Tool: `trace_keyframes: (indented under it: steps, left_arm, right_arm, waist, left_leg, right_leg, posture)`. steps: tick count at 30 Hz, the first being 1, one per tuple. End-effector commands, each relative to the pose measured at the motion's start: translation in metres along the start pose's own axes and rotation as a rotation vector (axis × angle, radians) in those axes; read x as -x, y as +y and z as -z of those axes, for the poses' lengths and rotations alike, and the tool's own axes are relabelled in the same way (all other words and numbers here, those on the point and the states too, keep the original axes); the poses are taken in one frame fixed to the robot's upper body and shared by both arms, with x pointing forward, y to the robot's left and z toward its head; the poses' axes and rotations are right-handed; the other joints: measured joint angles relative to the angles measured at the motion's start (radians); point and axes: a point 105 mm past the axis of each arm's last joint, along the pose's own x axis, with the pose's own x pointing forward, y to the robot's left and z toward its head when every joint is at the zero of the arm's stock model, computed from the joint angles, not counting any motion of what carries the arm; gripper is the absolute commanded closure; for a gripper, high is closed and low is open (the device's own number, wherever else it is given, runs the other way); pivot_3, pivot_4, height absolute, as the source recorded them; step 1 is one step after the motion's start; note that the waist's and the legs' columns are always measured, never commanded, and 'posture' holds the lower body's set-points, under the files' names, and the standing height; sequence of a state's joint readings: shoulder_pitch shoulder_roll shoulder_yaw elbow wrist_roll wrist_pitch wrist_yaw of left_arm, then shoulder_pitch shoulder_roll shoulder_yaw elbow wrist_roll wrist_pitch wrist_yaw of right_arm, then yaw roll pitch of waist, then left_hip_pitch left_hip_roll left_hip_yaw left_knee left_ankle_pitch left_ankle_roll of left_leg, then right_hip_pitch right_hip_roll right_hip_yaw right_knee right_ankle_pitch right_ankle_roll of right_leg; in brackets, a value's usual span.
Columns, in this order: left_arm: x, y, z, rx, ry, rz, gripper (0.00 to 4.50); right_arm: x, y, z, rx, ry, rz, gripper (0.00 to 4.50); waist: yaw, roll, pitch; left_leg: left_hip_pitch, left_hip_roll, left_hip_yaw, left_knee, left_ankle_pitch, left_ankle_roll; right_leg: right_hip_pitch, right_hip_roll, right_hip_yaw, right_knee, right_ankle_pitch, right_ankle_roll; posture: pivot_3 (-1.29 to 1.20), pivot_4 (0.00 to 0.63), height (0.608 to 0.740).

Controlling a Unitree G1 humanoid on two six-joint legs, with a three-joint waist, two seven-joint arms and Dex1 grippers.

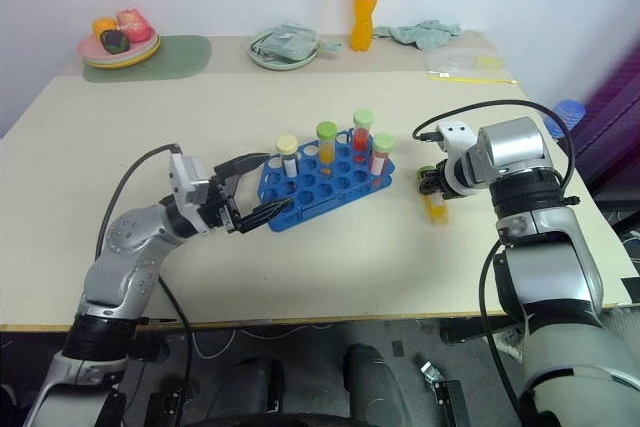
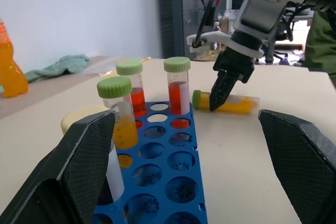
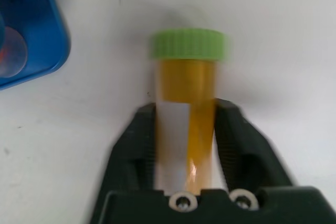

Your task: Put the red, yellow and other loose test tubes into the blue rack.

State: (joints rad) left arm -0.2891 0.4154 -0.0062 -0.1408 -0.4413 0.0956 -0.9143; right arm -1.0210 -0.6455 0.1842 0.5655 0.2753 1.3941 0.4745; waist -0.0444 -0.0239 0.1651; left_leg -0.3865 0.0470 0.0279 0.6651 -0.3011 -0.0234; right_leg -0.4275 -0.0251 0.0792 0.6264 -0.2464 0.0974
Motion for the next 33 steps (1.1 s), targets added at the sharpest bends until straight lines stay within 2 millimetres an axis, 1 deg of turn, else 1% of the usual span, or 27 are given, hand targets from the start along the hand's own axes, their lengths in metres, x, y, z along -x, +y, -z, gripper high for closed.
trace_keyframes:
  steps: [1, 2, 3, 5, 6, 7, 8, 9, 10, 12, 13, 14, 15, 16, 18, 19, 20, 21, 24, 25, 26, 28, 30, 32, 33]
  left_arm:
    - [-0.005, -0.001, -0.013, -0.041, -0.035, 0.02, 0.0]
    - [-0.005, 0.0, -0.014, -0.042, -0.036, 0.021, 0.0]
    - [-0.005, 0.0, -0.014, -0.043, -0.036, 0.021, 0.0]
    - [-0.006, -0.001, -0.016, -0.045, -0.038, 0.02, 0.0]
    - [-0.006, -0.001, -0.016, -0.045, -0.039, 0.018, 0.0]
    - [-0.006, -0.001, -0.016, -0.046, -0.036, 0.018, 0.0]
    - [-0.005, 0.0, -0.016, -0.045, -0.036, 0.017, 0.0]
    - [-0.005, 0.0, -0.016, -0.044, -0.034, 0.017, 0.0]
    - [-0.005, 0.0, -0.015, -0.043, -0.033, 0.017, 0.0]
    - [-0.005, 0.0, -0.015, -0.04, -0.034, 0.021, 0.0]
    - [-0.006, 0.001, -0.014, -0.04, -0.034, 0.025, 0.0]
    - [-0.006, 0.002, -0.014, -0.04, -0.034, 0.027, 0.0]
    - [-0.006, 0.003, -0.014, -0.04, -0.034, 0.027, 0.0]
    - [-0.007, 0.004, -0.014, -0.041, -0.035, 0.03, 0.0]
    - [-0.008, 0.006, -0.014, -0.04, -0.035, 0.038, 0.0]
    - [-0.009, 0.007, -0.014, -0.042, -0.034, 0.044, 0.0]
    - [-0.008, 0.007, -0.014, -0.041, -0.034, 0.046, 0.0]
    - [-0.008, 0.008, -0.014, -0.041, -0.034, 0.049, 0.0]
    - [-0.007, 0.008, -0.013, -0.04, -0.025, 0.056, 0.0]
    - [-0.006, 0.009, -0.013, -0.037, -0.026, 0.055, 0.0]
    - [-0.006, 0.009, -0.014, -0.037, -0.027, 0.054, 0.0]
    - [-0.004, 0.01, -0.014, -0.043, -0.024, 0.057, 0.0]
    - [-0.003, 0.012, -0.016, -0.044, -0.024, 0.055, 0.0]
    - [-0.001, 0.012, -0.015, -0.04, -0.019, 0.057, 0.0]
    - [0.001, 0.012, -0.014, -0.041, -0.01, 0.061, 0.0]
  right_arm:
    - [0.009, 0.003, -0.007, 0.022, -0.058, -0.034, 3.7]
    - [0.011, 0.005, -0.008, 0.015, -0.067, -0.057, 3.7]
    - [0.014, 0.003, -0.008, 0.015, -0.09, -0.057, 3.7]
    - [0.022, -0.005, -0.016, -0.006, -0.178, -0.048, 3.7]
    - [0.028, -0.012, -0.023, -0.006, -0.251, -0.026, 3.7]
    - [0.038, -0.02, -0.036, -0.046, -0.379, -0.014, 3.7]
    - [0.046, -0.029, -0.044, -0.092, -0.474, 0.008, 3.7]
    - [0.054, -0.036, -0.049, -0.156, -0.562, 0.016, 3.7]
    - [0.058, -0.041, -0.05, -0.202, -0.612, 0.02, 3.7]
    - [0.073, -0.046, -0.055, -0.215, -0.79, 0.066, 3.7]
    - [0.087, -0.041, -0.061, -0.218, -0.918, 0.05, 3.7]
    - [0.097, -0.037, -0.062, -0.21, -1.003, 0.05, 3.7]
    - [0.103, -0.033, -0.062, -0.206, -1.049, 0.046, 3.7]
    - [0.113, -0.019, -0.062, -0.219, -1.146, -0.013, 3.7]
    - [0.127, 0.005, -0.056, -0.195, -1.264, -0.08, 3.7]
    - [0.135, 0.019, -0.051, -0.211, -1.325, -0.157, 3.7]
    - [0.14, 0.032, -0.046, -0.215, -1.361, -0.213, 3.7]
    - [0.143, 0.047, -0.04, -0.16, -1.384, -0.234, 3.7]
    - [0.132, 0.091, -0.016, 0.062, -1.39, -0.252, 3.7]
    - [0.129, 0.102, -0.01, 0.125, -1.397, -0.246, 3.7]
    - [0.127, 0.11, -0.007, 0.144, -1.404, -0.245, 3.7]
    - [0.117, 0.111, -0.004, 0.023, -1.418, -0.244, 3.7]
    - [0.11, 0.113, -0.002, -0.02, -1.443, -0.223, 3.7]
    - [0.101, 0.126, 0.0, 0.065, -1.445, -0.229, 3.7]
    - [0.096, 0.13, -0.001, 0.075, -1.458, -0.237, 3.7]
  waist:
    - [0.001, 0.0, 0.0]
    - [0.001, 0.0, 0.0]
    - [0.001, 0.0, 0.0]
    - [0.001, 0.0, 0.0]
    - [0.001, 0.0, 0.0]
    - [0.003, 0.0, 0.0]
    - [0.004, 0.0, 0.0]
    - [0.005, 0.001, 0.0]
    - [0.005, 0.0, 0.0]
    - [0.005, 0.0, 0.0]
    - [0.004, 0.0, 0.0]
    - [0.003, 0.0, 0.0]
    - [0.0, 0.001, 0.0]
    - [-0.001, 0.001, 0.0]
    - [-0.002, 0.001, 0.0]
    - [-0.002, 0.002, 0.0]
    - [-0.001, 0.002, 0.0]
    - [0.0, 0.002, 0.0]
    - [0.002, 0.001, -0.001]
    - [0.002, 0.001, -0.001]
    - [0.001, 0.001, -0.001]
    - [0.001, 0.001, -0.001]
    - [0.0, 0.001, -0.001]
    - [0.0, 0.001, -0.001]
    - [0.0, 0.001, -0.001]
  left_leg:
    - [0.0, 0.0, 0.0, 0.0, 0.0, 0.0]
    - [0.0, 0.0, 0.0, 0.0, 0.0, 0.0]
    - [0.0, 0.0, 0.0, 0.0, 0.0, 0.0]
    - [0.0, 0.0, 0.0, 0.0, 0.0, 0.0]
    - [0.0, 0.0, 0.0, 0.0, 0.0, 0.0]
    - [0.0, 0.0, 0.0, 0.0, 0.0, 0.0]
    - [-0.001, 0.0, 0.0, 0.0, 0.0, 0.0]
    - [-0.001, -0.001, 0.0, 0.0, 0.0, 0.0]
    - [-0.001, -0.001, 0.0, 0.0, 0.0, 0.0]
    - [-0.001, 0.0, 0.0, 0.0, 0.0, 0.0]
    - [-0.001, 0.0, -0.001, 0.0, 0.0, 0.0]
    - [-0.001, 0.0, -0.001, 0.0, 0.0, 0.0]
    - [-0.001, 0.0, -0.001, -0.001, 0.0, 0.0]
    - [0.0, 0.0, -0.001, -0.001, 0.0, 0.0]
    - [0.001, 0.0, -0.001, -0.001, 0.0, 0.0]
    - [0.001, 0.001, -0.002, -0.001, 0.0, 0.0]
    - [0.001, 0.001, -0.002, -0.001, 0.0, 0.0]
    - [0.001, 0.001, -0.002, -0.001, 0.0, 0.0]
    - [0.001, 0.001, -0.002, -0.001, 0.0, 0.0]
    - [0.001, 0.001, -0.002, -0.001, 0.0, 0.0]
    - [0.001, 0.0, -0.002, -0.001, 0.0, 0.0]
    - [0.001, 0.0, -0.001, 0.0, 0.0, 0.0]
    - [0.002, 0.0, -0.001, 0.0, 0.0, -0.001]
    - [0.002, 0.0, -0.001, 0.0, 0.0, -0.001]
    - [0.002, 0.0, -0.001, 0.0, 0.001, -0.001]
  right_leg:
    - [0.0, 0.0, 0.0, 0.0, 0.0, 0.0]
    - [0.0, 0.0, 0.0, 0.0, 0.0, 0.0]
    - [0.0, 0.0, 0.0, 0.0, 0.0, 0.0]
    - [0.0, 0.0, 0.0, 0.0, 0.0, 0.0]
    - [0.0, 0.0, 0.0, 0.0, 0.0, 0.0]
    - [0.0, 0.0, 0.0, 0.0, 0.0, 0.0]
    - [0.0, 0.0, 0.0, 0.0, 0.0, 0.0]
    - [0.0, 0.0, 0.0, 0.0, 0.0, 0.001]
    - [0.0, 0.0, 0.0, 0.0, 0.001, 0.001]
    - [0.0, 0.0, 0.0, 0.0, 0.001, 0.003]
    - [0.0, 0.0, 0.0, 0.0, 0.002, 0.003]
    - [0.0, 0.0, -0.001, 0.0, 0.002, 0.003]
    - [0.0, 0.0, -0.001, 0.0, 0.002, 0.003]
    - [0.0, 0.001, 0.0, 0.001, 0.002, 0.003]
    - [0.0, 0.001, 0.0, 0.002, 0.002, 0.003]
    - [0.0, 0.002, 0.0, 0.003, 0.002, 0.003]
    - [0.0, 0.002, 0.0, 0.003, 0.002, 0.003]
    - [0.0, 0.002, 0.0, 0.003, 0.002, 0.003]
    - [0.0, 0.001, -0.001, 0.002, 0.002, 0.003]
    - [0.001, 0.001, -0.001, 0.002, 0.002, 0.003]
    - [0.001, 0.0, -0.001, 0.002, 0.002, 0.003]
    - [0.001, 0.0, -0.001, 0.002, 0.001, 0.003]
    - [0.001, 0.0, -0.001, 0.002, 0.001, 0.003]
    - [0.001, 0.001, -0.001, 0.003, 0.001, 0.002]
    - [0.001, 0.001, -0.001, 0.002, 0.0, 0.001]
  posture:
    - [0.0, 0.15, 0.74]
    - [0.0, 0.15, 0.74]
    - [0.0, 0.15, 0.74]
    - [0.0, 0.15, 0.74]
    - [0.0, 0.15, 0.74]
    - [0.0, 0.15, 0.74]
    - [0.0, 0.15, 0.74]
    - [0.0, 0.15, 0.74]
    - [0.0, 0.15, 0.74]
    - [0.0, 0.15, 0.74]
    - [0.0, 0.15, 0.74]
    - [0.0, 0.15, 0.74]
    - [0.0, 0.15, 0.74]
    - [0.0, 0.15, 0.74]
    - [0.0, 0.15, 0.74]
    - [0.0, 0.15, 0.74]
    - [0.0, 0.15, 0.74]
    - [0.0, 0.15, 0.74]
    - [0.0, 0.15, 0.74]
    - [0.0, 0.15, 0.74]
    - [0.0, 0.15, 0.74]
    - [0.0, 0.15, 0.74]
    - [0.0, 0.15, 0.74]
    - [0.0, 0.15, 0.74]
    - [0.0, 0.15, 0.74]
